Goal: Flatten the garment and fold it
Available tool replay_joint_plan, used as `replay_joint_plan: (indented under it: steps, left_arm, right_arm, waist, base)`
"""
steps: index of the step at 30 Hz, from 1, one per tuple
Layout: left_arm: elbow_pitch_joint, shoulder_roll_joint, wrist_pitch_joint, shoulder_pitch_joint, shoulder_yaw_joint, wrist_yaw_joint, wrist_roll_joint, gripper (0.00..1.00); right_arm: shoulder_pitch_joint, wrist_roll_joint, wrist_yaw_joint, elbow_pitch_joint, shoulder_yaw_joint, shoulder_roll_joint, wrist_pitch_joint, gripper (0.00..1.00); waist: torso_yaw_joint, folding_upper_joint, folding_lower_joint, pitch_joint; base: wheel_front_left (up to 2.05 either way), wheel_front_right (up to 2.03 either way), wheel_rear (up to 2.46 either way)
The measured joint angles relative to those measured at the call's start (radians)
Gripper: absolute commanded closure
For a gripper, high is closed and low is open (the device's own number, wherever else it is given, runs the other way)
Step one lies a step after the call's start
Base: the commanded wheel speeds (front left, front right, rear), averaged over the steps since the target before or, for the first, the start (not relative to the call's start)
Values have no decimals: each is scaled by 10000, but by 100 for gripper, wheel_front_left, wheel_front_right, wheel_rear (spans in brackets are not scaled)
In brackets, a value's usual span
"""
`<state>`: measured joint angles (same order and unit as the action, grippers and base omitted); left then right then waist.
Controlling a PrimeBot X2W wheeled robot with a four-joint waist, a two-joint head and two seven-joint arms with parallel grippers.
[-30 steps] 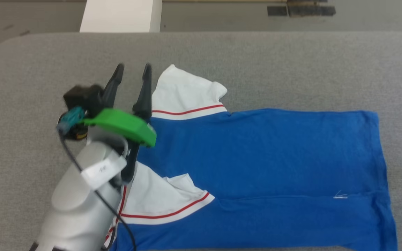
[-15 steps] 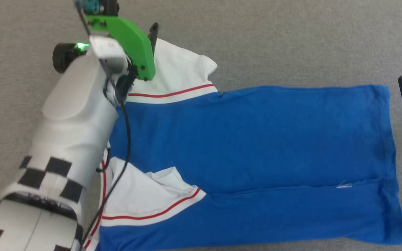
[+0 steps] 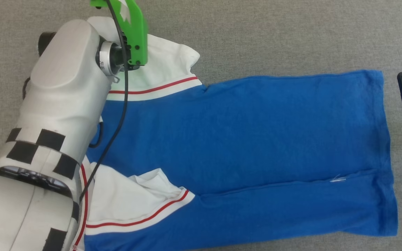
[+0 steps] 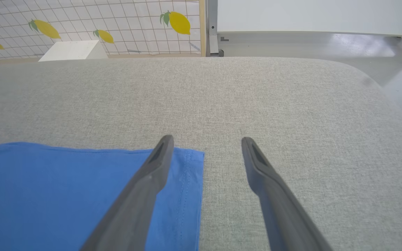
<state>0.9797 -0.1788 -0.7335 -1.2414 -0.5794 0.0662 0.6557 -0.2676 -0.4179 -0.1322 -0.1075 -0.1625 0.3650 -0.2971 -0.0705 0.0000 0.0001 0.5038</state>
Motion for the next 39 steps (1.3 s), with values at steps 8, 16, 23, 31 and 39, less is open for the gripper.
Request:
replay_joint_plan:
  steps: [8,16,23,31,39]
  left_arm:
    - [-928,155,872,687,416,-332,562,100]
    - [-2403,130,1555,1048,569,-558,727,100]
    - [-3889,-42,1544,1461,625,-385,779,100]
    - [-5260,-215,1446,1955,694,-113,857,100]
    - [-5739,-420,1407,2430,763,59,1114,100]
  right_arm:
    - [-13,-54,0,-245,58,504,-1933,0]
    - [-1540,518,0,284,802,1394,-6067,0]
    - [-2587,878,0,1110,1929,1896,-7148,0]
    - [-2617,782,0,1925,2437,2073,-6955,0]
    - [-2647,483,-4,2090,2320,2025,-6337,100]
  waist:
    - [243,0,0,-276]
    - [554,0,0,-533]
    - [921,0,0,-341]
    - [1288,0,0,1]
    - [1236,0,0,0]
  base:
    - [0,0,0]
    - [0,0,0]
    - [0,0,0]
    - [0,0,0]
    - [0,0,0]
